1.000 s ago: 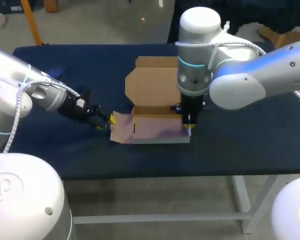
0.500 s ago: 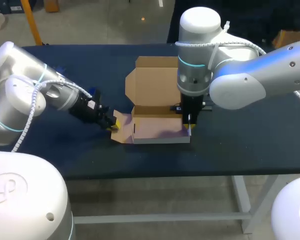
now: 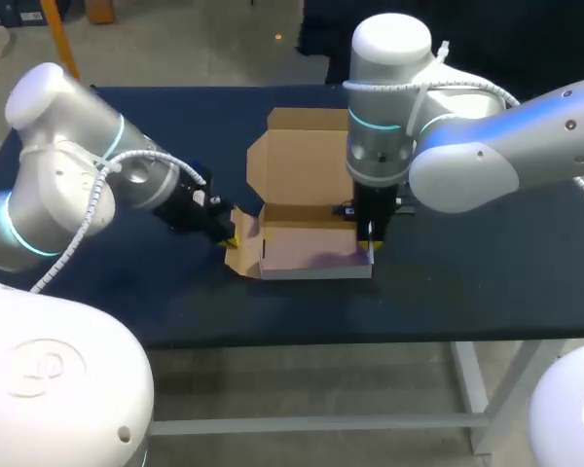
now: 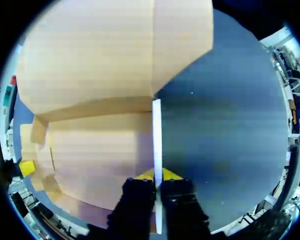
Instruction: Assemble the packaging by folding the flat box into shape, placing the metal phone stand inside, and closing the box properly
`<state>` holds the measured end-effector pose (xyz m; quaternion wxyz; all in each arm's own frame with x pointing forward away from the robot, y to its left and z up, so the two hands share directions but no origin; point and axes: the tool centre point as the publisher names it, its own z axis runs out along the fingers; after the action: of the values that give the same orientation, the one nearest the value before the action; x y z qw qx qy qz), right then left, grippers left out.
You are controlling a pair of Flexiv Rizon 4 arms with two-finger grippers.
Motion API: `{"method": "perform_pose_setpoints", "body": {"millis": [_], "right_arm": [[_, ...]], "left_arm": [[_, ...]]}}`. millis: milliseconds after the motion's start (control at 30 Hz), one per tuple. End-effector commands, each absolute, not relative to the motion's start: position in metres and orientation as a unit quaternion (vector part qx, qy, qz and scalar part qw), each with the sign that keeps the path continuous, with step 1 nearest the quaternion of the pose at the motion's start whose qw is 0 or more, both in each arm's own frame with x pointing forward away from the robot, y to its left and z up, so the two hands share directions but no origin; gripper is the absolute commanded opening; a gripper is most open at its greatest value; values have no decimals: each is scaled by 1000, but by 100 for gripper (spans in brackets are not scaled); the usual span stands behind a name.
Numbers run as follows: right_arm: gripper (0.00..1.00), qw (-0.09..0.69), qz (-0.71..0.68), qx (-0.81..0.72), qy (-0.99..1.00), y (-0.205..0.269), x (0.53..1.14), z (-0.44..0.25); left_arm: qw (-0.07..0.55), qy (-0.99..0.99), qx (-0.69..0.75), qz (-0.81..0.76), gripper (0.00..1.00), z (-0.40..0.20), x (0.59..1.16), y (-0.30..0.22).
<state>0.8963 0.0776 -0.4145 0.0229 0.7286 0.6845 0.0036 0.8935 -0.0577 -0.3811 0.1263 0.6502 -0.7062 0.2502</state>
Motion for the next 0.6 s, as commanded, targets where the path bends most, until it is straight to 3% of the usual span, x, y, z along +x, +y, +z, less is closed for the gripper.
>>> {"method": "perform_pose_setpoints", "body": {"millis": [33, 167, 233, 433, 600], "right_arm": [[0, 22, 3, 728, 685, 81, 896, -414], [0, 22, 3, 728, 685, 81, 896, -414], [0, 22, 3, 728, 685, 81, 896, -414], [0, 22, 3, 728, 685, 81, 896, -414], [0, 22, 3, 728, 685, 81, 896, -414]], "left_arm": [[34, -709, 683, 170, 0, -378, 892, -76], [21, -708, 690, 150, 0, -374, 894, -82], [16, -706, 692, 147, 8, -372, 896, -84], [9, -710, 690, 138, 6, -366, 897, -91], [11, -718, 683, 136, 11, -363, 896, -97]]}}
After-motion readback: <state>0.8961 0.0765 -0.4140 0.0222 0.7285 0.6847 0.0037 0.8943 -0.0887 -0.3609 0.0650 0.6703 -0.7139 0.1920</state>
